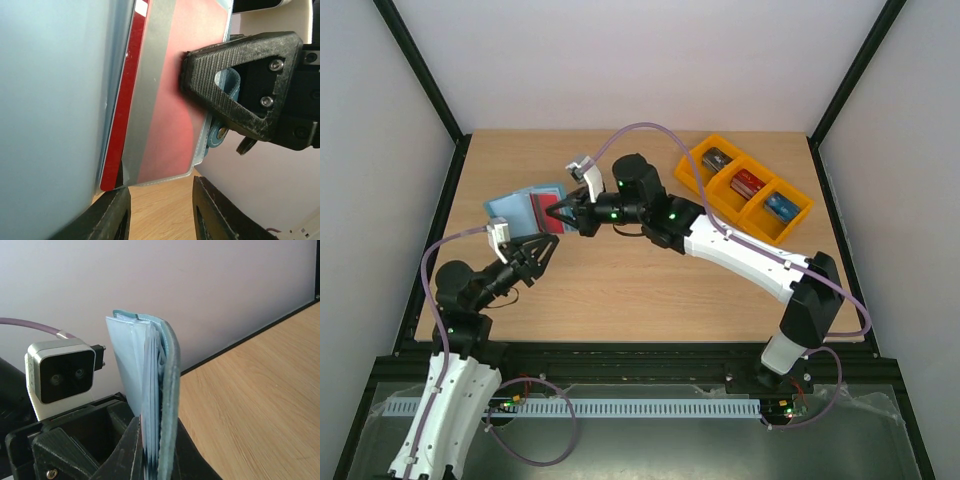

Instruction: Take the credit cards out of the card holder

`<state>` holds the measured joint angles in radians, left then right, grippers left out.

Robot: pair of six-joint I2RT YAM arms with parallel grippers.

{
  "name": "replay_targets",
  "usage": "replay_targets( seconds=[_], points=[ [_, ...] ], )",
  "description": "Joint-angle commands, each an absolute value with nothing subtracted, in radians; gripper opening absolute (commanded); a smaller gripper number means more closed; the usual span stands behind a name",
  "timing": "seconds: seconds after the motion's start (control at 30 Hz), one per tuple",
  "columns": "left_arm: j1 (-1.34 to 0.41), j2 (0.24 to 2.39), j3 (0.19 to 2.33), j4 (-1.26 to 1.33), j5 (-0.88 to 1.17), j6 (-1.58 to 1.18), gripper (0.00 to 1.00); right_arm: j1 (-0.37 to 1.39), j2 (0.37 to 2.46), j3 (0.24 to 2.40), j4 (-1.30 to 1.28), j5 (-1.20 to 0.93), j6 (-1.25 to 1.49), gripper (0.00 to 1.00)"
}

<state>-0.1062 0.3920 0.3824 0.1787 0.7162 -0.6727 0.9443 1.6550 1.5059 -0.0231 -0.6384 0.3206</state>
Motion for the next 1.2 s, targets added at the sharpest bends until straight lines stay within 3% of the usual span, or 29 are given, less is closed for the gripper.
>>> replay_targets(
  seconds=[0.0,0.27,0.63,0.9,1.17],
  points=[
    [-0.081,0.375,0.448,0.226,0.732,-0.681,0.36,0.957,1.622,1.515,0.003,-0.755,0.299,0.02],
    [-0.068,0.35,0.423,0.395,0.902,-0.822,0.37,0.934,1.618,1.52,-0.051,-0.654,0.302,0.02],
    [-0.069,0.307,0.424,0.341,0.966,-0.738,0.38,0.915,1.658,1.56,-0.11,-0.589,0.294,0.02],
    [-0.051,0.327,0.435,0.222,0.675,-0.728,0.38,0.919,1.617,1.505,-0.062,-0.716,0.285,0.02],
    [-0.025,0.312,0.417,0.149,0.627,-0.718,0.36,0.92,1.596,1.484,-0.031,-0.804,0.264,0.02]
  ],
)
